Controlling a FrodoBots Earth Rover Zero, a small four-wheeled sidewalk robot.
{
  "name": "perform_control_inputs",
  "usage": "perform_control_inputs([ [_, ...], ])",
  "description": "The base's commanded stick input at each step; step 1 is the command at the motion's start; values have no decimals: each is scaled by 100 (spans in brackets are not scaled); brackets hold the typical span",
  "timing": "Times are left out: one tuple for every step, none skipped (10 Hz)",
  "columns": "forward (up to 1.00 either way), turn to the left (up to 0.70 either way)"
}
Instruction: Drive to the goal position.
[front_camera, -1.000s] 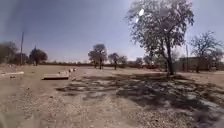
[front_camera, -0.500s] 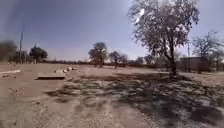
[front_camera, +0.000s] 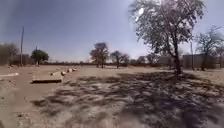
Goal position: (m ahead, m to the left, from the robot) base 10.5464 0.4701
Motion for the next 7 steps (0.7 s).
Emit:
perform_control_inputs([
  [85, 0],
  [85, 0],
  [85, 0],
  [85, 0],
  [85, 0],
  [85, 0],
  [85, 0],
])
